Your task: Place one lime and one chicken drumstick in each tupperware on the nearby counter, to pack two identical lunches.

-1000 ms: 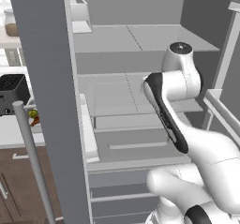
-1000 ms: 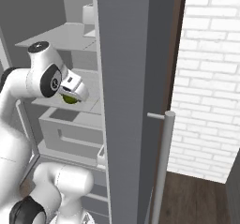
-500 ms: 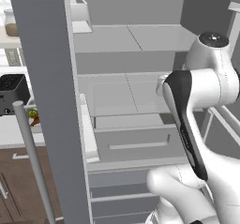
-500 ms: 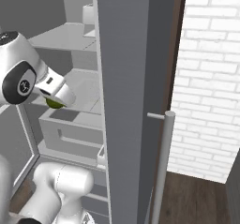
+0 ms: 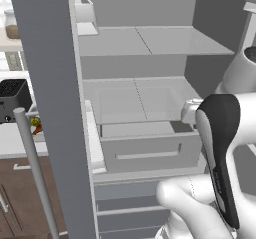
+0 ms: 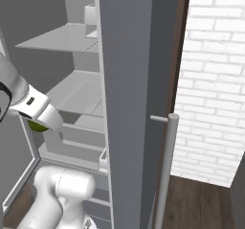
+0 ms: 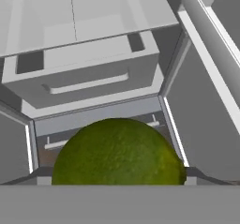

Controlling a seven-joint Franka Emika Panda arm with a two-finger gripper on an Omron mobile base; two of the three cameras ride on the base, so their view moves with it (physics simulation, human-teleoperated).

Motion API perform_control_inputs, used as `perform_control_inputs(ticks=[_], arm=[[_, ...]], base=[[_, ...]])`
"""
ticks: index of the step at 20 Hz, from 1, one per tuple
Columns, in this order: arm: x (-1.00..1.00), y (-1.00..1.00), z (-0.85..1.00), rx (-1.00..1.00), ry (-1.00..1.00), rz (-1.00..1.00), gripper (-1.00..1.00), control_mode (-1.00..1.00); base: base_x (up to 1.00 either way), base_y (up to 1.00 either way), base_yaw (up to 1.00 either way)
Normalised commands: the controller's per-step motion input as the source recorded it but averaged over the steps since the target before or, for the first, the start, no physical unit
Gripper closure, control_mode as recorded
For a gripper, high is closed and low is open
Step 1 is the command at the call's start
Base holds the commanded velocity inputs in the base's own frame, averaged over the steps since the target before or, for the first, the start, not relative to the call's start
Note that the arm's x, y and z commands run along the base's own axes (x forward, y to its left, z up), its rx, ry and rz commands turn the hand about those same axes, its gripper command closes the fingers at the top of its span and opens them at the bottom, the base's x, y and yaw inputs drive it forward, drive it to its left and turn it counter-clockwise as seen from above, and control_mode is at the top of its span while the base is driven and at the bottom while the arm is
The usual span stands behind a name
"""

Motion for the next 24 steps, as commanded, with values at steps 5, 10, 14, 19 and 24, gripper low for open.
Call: perform_control_inputs(ticks=[5,10,14,19,24], arm=[[-0.03,0.0,0.0,0.0,0.0,0.0,1.0,-1.0],[-0.08,0.0,0.0,0.0,0.0,0.0,1.0,1.0],[0.0,0.0,0.0,0.0,0.0,0.0,1.0,1.0],[0.0,0.0,0.0,0.0,0.0,0.0,1.0,1.0],[0.0,0.0,0.0,0.0,0.0,0.0,1.0,1.0]], base=[[0.0,0.0,0.0],[-0.78,0.02,0.01],[-1.0,0.19,0.08],[-0.96,0.45,0.46],[-0.57,0.48,0.79]])
